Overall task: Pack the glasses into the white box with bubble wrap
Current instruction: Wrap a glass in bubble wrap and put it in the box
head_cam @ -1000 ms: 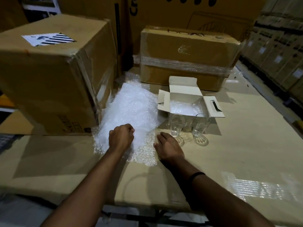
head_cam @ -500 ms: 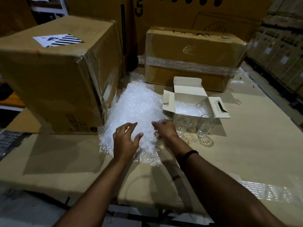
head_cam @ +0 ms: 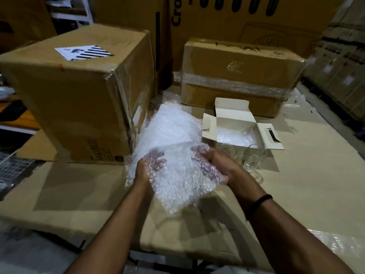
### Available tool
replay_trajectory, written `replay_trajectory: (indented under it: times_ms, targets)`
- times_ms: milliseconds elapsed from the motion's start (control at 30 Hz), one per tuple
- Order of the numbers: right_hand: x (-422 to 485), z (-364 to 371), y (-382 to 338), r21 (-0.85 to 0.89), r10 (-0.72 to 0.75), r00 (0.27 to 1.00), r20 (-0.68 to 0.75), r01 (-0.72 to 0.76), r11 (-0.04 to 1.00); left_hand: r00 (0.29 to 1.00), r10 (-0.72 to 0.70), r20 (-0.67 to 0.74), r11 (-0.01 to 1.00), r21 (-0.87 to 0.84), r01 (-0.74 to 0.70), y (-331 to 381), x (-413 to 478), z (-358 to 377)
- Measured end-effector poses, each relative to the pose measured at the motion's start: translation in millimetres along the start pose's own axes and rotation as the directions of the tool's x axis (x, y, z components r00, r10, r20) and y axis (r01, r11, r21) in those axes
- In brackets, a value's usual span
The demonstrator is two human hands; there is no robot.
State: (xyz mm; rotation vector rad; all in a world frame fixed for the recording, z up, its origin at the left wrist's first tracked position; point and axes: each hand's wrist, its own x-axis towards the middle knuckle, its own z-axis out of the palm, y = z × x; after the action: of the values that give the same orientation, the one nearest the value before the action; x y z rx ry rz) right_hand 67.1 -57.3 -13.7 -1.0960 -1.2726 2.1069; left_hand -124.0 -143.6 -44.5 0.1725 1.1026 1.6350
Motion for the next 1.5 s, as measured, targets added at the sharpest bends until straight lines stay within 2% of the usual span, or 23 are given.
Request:
replay_trajectory:
  times_ms: [33, 100, 167, 233, 300, 400, 567, 633, 700, 767, 833, 867, 900, 967, 1000, 1100, 1200, 1267, 1333, 1400, 1433, 1500]
  targets:
    - [-10, -6, 4, -0.222, -0.029, 1.000, -0.009, 0.026, 0.975, 0.998, -0.042, 0.053, 0.999, -0.002, 0.042, 3, 4, -2]
    - [-27, -21, 9, -0.564, -0.081, 0.995, -0.053, 0.038, 0.825, 0.981, -0.126, 0.149, 0.989, -0.059, 0.136, 4, 10, -7]
    - [-37, -40, 12, -0.672, -0.061, 0.995, -0.075, -0.006, 0.741, 0.951, -0.186, 0.248, 0.979, -0.038, 0.201, 2, 13, -9]
    - [-43, -62, 14, -0.761, -0.020, 0.992, -0.122, -0.081, 0.644, 0.930, -0.233, 0.284, 0.972, 0.095, 0.215, -6, 6, 0]
    - [-49, -82, 11, -0.862, 0.014, 0.985, -0.173, -0.158, 0.481, 0.925, -0.263, 0.273, 0.943, 0.275, 0.187, -21, -1, 10]
    - [-59, -103, -1, -0.915, 0.078, 0.970, -0.230, -0.243, 0.322, 0.926, -0.267, 0.266, 0.823, 0.564, 0.075, -50, -15, 30]
    - [-70, -132, -13, -0.948, 0.170, 0.953, -0.251, -0.278, 0.158, 0.904, -0.308, 0.297, 0.672, 0.741, -0.014, -90, -29, 58]
    - [-70, -144, -9, -0.951, 0.114, 0.949, -0.294, -0.302, 0.062, 0.874, -0.362, 0.324, 0.663, 0.749, -0.003, -95, -36, 69]
    - [-75, -154, 1, -0.939, -0.089, 0.936, -0.339, -0.343, -0.028, 0.854, -0.340, 0.393, 0.678, 0.732, -0.067, -100, -41, 75]
    - [-87, -157, 18, -0.944, -0.407, 0.861, -0.304, -0.329, 0.009, 0.858, -0.234, 0.457, 0.637, 0.739, -0.220, -107, -46, 80]
    - [-100, -150, 41, -0.972, -0.628, 0.743, -0.231, -0.209, 0.110, 0.870, -0.117, 0.479, 0.556, 0.758, -0.342, -115, -49, 82]
    - [-106, -147, 52, -0.979, -0.642, 0.739, -0.204, -0.149, 0.141, 0.873, -0.066, 0.483, 0.512, 0.767, -0.386, -118, -51, 82]
    - [-109, -145, 62, -0.984, -0.587, 0.791, -0.171, -0.111, 0.137, 0.875, -0.027, 0.484, 0.472, 0.778, -0.415, -122, -52, 82]
    - [-109, -146, 83, -0.996, -0.384, 0.920, -0.077, -0.091, -0.020, 0.890, -0.002, 0.456, 0.440, 0.800, -0.408, -129, -53, 81]
    - [-108, -149, 91, -0.992, -0.313, 0.948, -0.059, -0.091, -0.089, 0.902, 0.014, 0.432, 0.456, 0.800, -0.390, -131, -53, 81]
    - [-108, -154, 105, -0.990, -0.295, 0.952, -0.085, -0.114, -0.085, 0.945, 0.169, 0.280, 0.501, 0.802, -0.327, -136, -49, 80]
    - [-109, -153, 104, -0.994, -0.315, 0.947, -0.060, -0.086, -0.068, 0.963, 0.206, 0.171, 0.414, 0.877, -0.244, -136, -48, 74]
    - [-105, -155, 92, -0.997, -0.447, 0.892, -0.072, -0.082, -0.003, 0.941, 0.250, 0.230, 0.275, 0.915, -0.296, -139, -56, 74]
    - [-99, -153, 74, -0.990, -0.575, 0.808, -0.129, -0.074, 0.118, 0.896, 0.293, 0.334, 0.203, 0.894, -0.400, -145, -64, 74]
    - [-95, -145, 58, -0.984, -0.572, 0.816, -0.084, 0.021, 0.175, 0.868, 0.244, 0.433, 0.169, 0.862, -0.478, -150, -68, 72]
    - [-94, -140, 51, -0.990, -0.530, 0.848, -0.009, 0.067, 0.124, 0.839, 0.222, 0.497, 0.116, 0.841, -0.529, -153, -67, 70]
    - [-90, -129, 40, -0.987, -0.436, 0.887, 0.153, 0.114, -0.113, 0.727, 0.234, 0.645, -0.081, 0.758, -0.647, -155, -66, 66]
